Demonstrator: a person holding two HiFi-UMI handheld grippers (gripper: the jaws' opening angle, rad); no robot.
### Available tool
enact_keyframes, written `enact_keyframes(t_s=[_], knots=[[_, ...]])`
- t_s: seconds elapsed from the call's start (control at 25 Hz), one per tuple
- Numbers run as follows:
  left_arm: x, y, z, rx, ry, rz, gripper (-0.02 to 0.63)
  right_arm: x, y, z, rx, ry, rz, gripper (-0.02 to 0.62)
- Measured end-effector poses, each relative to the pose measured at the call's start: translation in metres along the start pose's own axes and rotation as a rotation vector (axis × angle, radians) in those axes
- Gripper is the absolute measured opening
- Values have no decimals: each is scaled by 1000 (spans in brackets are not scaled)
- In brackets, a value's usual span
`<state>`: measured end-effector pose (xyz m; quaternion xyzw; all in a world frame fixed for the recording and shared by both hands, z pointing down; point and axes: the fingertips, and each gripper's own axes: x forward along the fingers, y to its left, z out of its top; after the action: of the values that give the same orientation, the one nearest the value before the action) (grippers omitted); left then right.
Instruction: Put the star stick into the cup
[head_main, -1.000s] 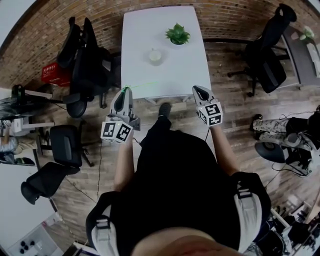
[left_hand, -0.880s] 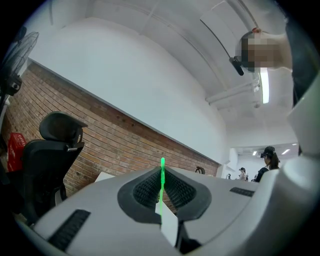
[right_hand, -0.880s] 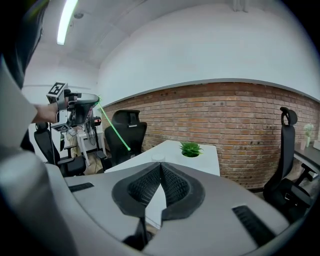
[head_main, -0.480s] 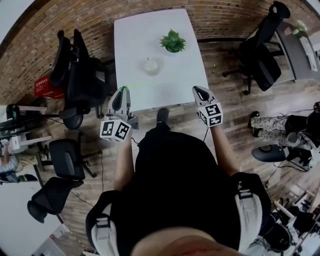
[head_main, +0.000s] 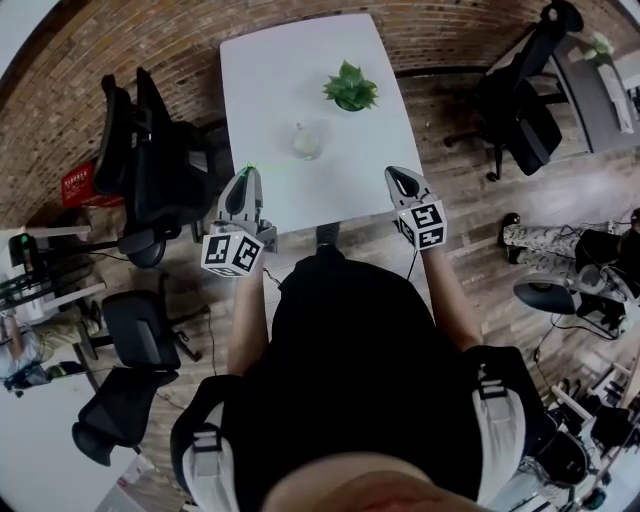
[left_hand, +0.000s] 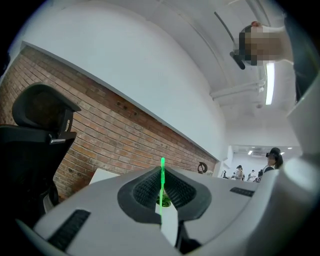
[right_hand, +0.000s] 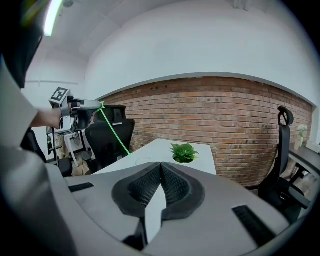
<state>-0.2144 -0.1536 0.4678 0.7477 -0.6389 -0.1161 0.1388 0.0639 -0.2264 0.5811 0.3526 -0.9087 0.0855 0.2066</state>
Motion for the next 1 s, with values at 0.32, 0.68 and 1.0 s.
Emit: enact_keyframes(t_s=[0.32,0.68,1.0], knots=[[37,25,-8,38,55,-49,29,28,-5,4,17,7,-38,-2],[75,45,-33,25,121,-118,29,39,-11,10,46,20,-107,-2],[100,51,-56,15,169,-133,29,21,-28,-20,87,80,-171,-2]])
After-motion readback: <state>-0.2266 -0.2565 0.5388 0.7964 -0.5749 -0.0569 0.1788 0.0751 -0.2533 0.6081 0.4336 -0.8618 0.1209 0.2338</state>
